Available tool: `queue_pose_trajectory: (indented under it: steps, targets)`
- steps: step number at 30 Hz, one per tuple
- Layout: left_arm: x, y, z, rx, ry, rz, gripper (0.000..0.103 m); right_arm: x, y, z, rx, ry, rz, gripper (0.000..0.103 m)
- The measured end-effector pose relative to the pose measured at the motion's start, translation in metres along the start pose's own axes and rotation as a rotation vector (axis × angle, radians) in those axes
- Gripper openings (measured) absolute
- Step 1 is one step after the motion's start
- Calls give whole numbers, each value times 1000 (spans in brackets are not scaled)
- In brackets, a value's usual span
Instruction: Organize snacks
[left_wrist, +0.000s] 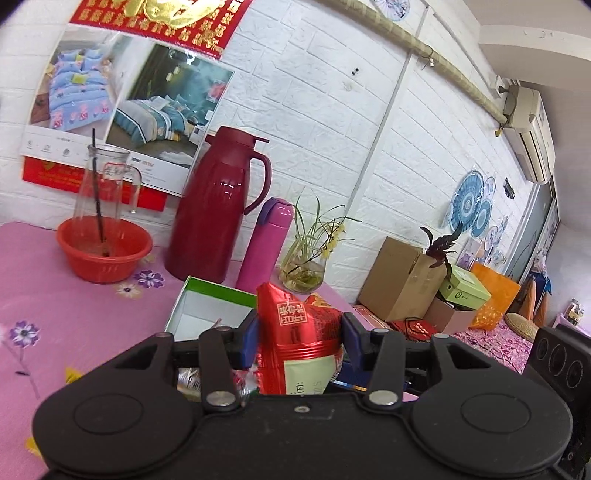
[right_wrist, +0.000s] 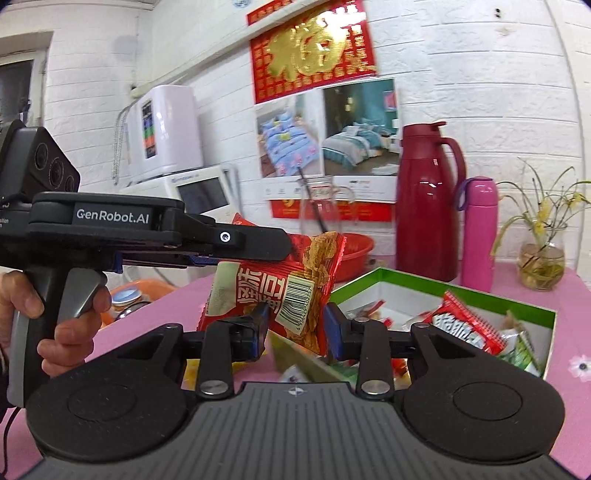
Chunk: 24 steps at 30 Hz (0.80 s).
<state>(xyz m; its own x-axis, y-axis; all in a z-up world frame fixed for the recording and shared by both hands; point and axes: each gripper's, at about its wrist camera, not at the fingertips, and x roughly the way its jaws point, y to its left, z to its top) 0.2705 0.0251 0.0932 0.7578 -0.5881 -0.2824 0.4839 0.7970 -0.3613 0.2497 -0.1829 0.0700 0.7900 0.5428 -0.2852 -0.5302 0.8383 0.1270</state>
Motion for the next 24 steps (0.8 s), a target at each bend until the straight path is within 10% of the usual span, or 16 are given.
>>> queue_pose_trajectory:
  steps: [11,15,20,24]
  targets:
    - [88,45,9,-65,41,4,26,61,-41,-4,-51,59,-107,46]
    - [100,54,0,-48,49,110,96,72,-39,-17,-123,98,-141,53]
    - [92,57,-2,-19,47,151,103,65,-36,-18,-125,73,-149,91]
    - [78,50,-5,6,23,198,103,50,-33,-14,-88,45,-134,99]
